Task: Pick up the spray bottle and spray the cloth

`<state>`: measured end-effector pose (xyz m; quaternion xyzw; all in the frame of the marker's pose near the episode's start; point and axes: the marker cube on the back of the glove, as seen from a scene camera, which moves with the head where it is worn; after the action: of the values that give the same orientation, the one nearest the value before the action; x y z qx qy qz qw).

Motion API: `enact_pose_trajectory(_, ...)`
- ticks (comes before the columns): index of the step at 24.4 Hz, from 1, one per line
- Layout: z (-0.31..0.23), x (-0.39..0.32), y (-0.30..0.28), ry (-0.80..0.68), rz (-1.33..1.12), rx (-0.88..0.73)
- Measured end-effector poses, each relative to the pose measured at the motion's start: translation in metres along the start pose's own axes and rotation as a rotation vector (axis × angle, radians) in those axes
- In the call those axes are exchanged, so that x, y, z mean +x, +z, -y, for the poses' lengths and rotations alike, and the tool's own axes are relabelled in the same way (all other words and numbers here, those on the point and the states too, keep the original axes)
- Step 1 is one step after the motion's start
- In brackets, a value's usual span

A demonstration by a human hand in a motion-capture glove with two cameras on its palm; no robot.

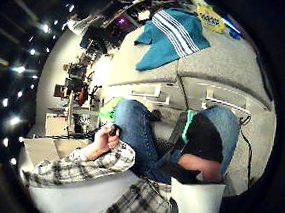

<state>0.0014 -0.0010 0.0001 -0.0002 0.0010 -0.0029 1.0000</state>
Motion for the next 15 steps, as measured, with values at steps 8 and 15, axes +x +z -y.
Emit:
enact_pose_trajectory(8, 0.0001, 0.0010, 0.0019, 0.009, 0.007, -0.004)
enact_pose_trajectory(15, 0.0096, 0.0065, 0.0018, 0.013, 0.015, 0.000)
